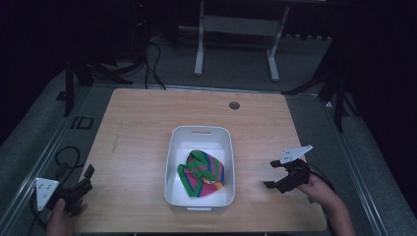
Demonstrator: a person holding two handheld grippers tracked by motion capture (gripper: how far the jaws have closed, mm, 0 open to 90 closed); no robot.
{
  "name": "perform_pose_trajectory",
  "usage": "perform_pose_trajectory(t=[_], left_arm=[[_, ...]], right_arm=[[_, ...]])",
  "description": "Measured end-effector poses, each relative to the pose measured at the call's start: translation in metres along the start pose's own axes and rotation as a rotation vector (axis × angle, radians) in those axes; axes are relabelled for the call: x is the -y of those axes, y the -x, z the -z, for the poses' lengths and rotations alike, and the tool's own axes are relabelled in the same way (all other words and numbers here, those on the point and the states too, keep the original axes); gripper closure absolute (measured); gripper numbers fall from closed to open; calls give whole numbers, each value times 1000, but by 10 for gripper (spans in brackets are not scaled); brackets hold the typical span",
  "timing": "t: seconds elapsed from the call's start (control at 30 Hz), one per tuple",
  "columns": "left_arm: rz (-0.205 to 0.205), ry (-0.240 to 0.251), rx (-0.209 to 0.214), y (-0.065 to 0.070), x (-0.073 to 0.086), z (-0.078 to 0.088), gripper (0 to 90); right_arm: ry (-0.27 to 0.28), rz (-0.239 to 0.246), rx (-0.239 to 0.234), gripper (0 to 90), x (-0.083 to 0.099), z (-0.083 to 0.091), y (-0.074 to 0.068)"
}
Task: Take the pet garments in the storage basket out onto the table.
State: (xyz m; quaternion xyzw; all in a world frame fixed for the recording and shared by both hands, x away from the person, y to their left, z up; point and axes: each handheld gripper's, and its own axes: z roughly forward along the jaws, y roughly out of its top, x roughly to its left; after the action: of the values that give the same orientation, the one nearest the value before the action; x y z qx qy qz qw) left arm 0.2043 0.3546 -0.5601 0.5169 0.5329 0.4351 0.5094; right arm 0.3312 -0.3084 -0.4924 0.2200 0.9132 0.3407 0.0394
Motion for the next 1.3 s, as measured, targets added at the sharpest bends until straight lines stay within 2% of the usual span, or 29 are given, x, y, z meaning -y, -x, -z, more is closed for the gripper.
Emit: perform_pose_trajectory(t=[0.07, 0.13, 0.37, 0.73, 0.87, 1.0, 1.03, 1.13, 1.3], left_arm=[[-1, 0, 0, 0, 0, 0, 148], [-2, 0, 0, 0, 0, 0, 148], [-3, -2, -1, 0, 0, 0, 147], [-9, -2, -1, 1, 0, 0, 148], [-8, -1, -3, 1, 0, 0, 148], [-7, 0, -3, 1, 0, 0, 148], [-8, 0, -1, 1, 0, 0, 148], [-8, 0, 2, 1, 0, 0, 148], [-8, 0, 5, 1, 0, 0, 148]], right_arm=[[-3, 21, -7, 139, -10, 1, -2], [-19, 15, -25, 140, -19, 2, -5], [-53, 68, -73, 143, -52, -3, -16], [-63, 175, -119, 143, -97, -20, -32], [-45, 188, -140, 131, -111, -26, -38], [-40, 195, -136, 128, -122, -36, -45], [-46, 192, -160, 128, -125, -39, -45], [-58, 197, -152, 131, -131, -49, -50], [-83, 220, -175, 135, -141, -64, -56]])
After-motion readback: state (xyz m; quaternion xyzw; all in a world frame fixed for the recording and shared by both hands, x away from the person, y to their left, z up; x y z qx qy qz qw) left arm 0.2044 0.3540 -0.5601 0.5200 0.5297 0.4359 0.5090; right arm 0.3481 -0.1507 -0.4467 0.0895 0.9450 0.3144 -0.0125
